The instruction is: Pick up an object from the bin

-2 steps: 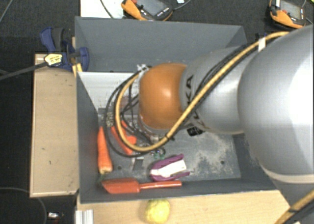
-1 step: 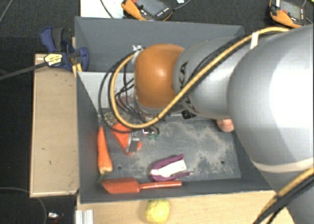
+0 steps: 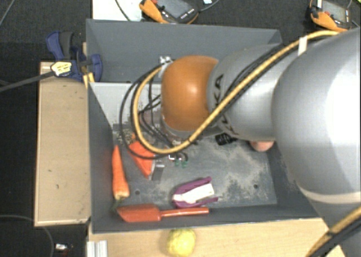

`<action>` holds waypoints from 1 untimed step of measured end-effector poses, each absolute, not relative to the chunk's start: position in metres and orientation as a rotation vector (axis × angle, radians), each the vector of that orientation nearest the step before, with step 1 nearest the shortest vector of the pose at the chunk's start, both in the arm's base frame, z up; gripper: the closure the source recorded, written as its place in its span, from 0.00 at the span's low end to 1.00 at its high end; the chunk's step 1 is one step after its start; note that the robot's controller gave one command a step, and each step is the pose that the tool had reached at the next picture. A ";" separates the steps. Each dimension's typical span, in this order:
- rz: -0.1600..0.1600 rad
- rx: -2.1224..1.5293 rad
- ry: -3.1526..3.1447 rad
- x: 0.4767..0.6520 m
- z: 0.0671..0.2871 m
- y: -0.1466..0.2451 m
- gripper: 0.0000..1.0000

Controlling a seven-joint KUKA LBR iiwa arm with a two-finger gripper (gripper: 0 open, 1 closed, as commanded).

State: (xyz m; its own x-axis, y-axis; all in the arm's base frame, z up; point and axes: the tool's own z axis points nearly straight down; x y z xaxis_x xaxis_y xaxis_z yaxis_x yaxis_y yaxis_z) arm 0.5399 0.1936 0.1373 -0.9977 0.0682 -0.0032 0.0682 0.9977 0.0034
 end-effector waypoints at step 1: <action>0.007 0.280 3.125 0.590 0.070 0.175 0.00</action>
Offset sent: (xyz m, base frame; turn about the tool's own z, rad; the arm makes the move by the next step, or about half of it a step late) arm 0.0266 0.0158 -0.0673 -0.0268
